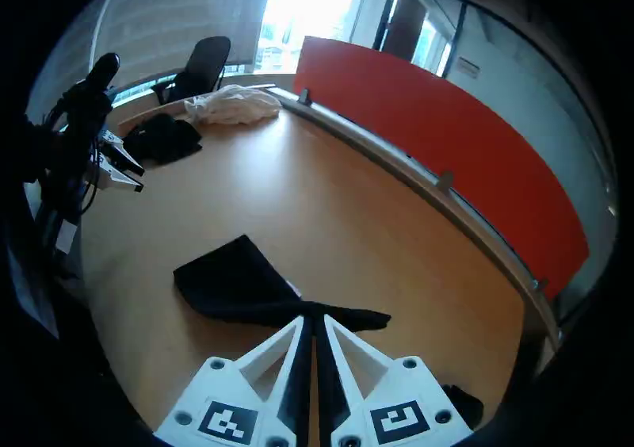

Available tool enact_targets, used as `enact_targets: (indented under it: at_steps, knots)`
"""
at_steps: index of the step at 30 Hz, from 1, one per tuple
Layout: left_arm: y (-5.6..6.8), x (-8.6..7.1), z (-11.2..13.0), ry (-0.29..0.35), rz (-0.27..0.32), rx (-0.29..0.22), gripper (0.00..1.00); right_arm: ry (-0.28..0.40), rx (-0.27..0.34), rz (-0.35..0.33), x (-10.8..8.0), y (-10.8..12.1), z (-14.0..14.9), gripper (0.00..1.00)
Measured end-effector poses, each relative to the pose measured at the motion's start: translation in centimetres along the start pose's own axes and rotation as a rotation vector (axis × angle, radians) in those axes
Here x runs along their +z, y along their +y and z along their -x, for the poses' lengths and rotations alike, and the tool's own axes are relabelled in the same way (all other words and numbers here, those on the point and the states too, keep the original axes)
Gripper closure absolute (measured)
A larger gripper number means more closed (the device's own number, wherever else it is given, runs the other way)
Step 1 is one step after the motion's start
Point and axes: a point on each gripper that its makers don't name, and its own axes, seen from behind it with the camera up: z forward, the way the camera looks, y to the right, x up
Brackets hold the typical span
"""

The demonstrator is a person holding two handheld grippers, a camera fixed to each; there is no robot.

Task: Fold towel

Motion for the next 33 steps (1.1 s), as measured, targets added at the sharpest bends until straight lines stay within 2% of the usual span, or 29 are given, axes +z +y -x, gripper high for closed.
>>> enact_targets:
  at_steps: [12, 22, 33]
  knots:
    - [-0.3, -0.1, -0.1, 0.003, -0.006, -0.013, 0.37, 0.005, -0.027, -0.061, 0.5, -2.3, -0.9, 0.94]
    - [-0.7, -0.2, 0.0, 0.003, -0.01, -0.033, 0.37, 0.002, -0.048, -0.12, 1.7, -5.2, -1.5, 0.94]
    - [-1.3, -0.5, -0.1, 0.008, -0.015, -0.046, 0.37, -0.001, -0.069, -0.17, 3.3, -7.4, -2.2, 0.95]
